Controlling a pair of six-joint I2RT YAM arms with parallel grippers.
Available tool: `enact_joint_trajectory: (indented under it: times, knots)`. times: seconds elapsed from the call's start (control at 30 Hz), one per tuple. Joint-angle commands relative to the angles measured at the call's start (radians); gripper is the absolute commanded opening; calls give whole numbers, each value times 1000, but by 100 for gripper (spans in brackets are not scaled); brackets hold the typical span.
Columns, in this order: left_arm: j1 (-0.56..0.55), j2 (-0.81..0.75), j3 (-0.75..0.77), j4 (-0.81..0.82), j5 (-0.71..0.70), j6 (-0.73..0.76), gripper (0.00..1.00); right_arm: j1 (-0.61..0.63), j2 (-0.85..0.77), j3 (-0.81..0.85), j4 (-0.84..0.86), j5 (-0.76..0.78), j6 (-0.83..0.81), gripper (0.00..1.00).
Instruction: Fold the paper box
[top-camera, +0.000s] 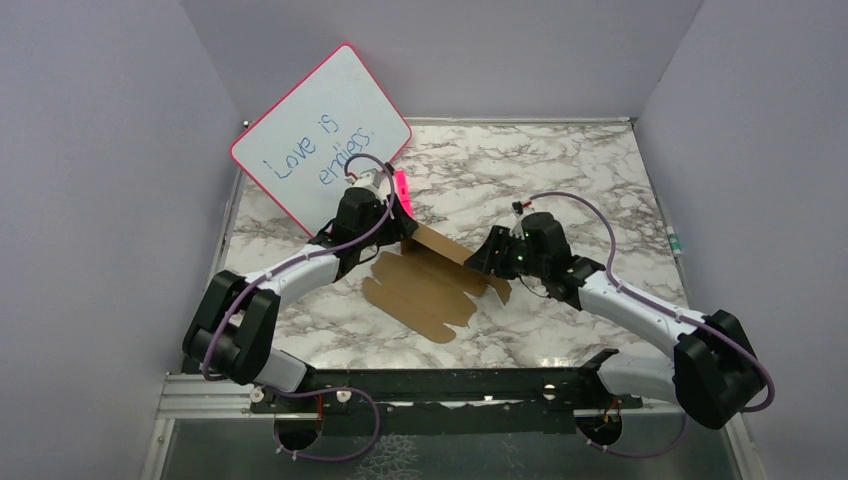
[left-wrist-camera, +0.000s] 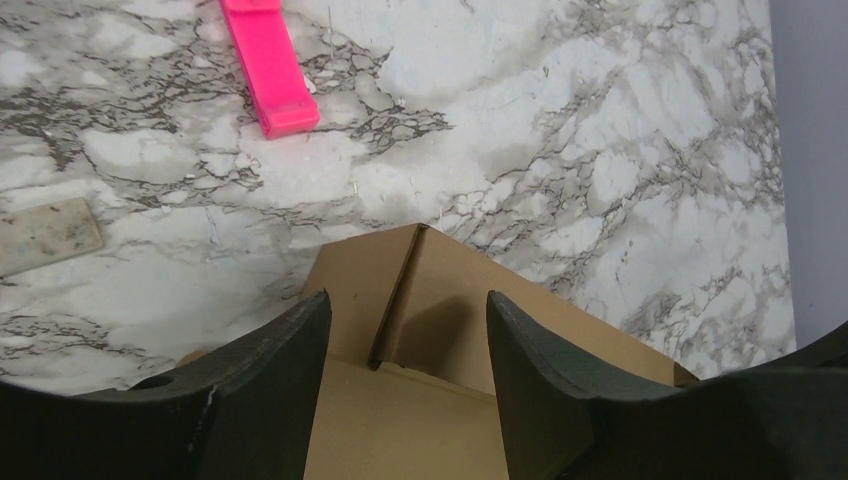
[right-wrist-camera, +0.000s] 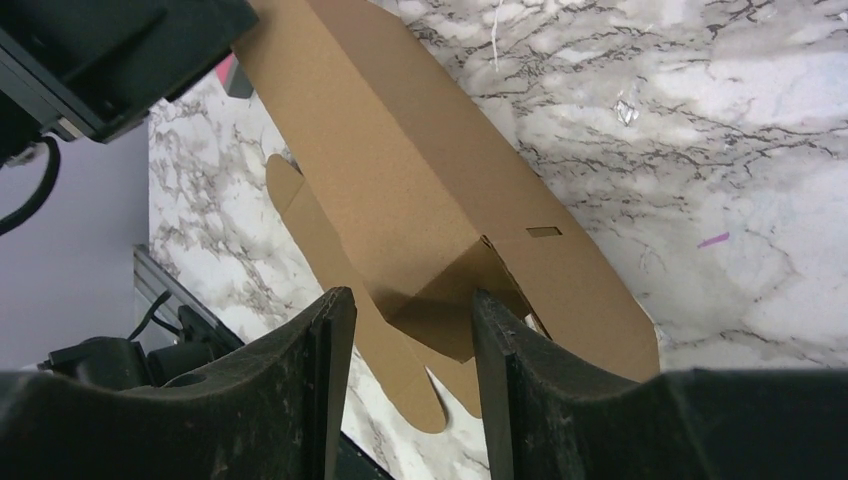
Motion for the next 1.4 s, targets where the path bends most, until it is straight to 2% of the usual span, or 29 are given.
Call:
enact_joint_trajectory:
  times: [0.0,0.2,0.47,0.7,0.8,1.0,1.17,1.27,1.37]
  knots:
    - [8,13,-8,59,90,-11,52,-6,33,-7,121,-9,8,50]
    - [8,-48,-59,41,85,-19,43,-6,78,21,169,-21,-13,46]
    - [8,-191,-179,-5,20,-63,40,-7,160,99,199,-60,-86,43]
    - [8,-326,-258,-89,-110,-56,47,-7,189,105,219,-107,-121,44]
    - [8,-372,-261,-132,-159,-40,54,-7,164,83,222,-115,-175,50]
    - [8,-455,-225,-231,-212,-4,63,-8,42,69,145,-17,-304,62]
    - [-6,-502,-177,-281,-168,62,67,-8,-93,36,87,164,-395,66]
    - [-81,-499,-145,-291,-168,90,67,-8,-162,-9,83,260,-440,67]
    - [-215,-493,-112,-302,-255,113,67,-12,-198,-49,84,313,-459,69]
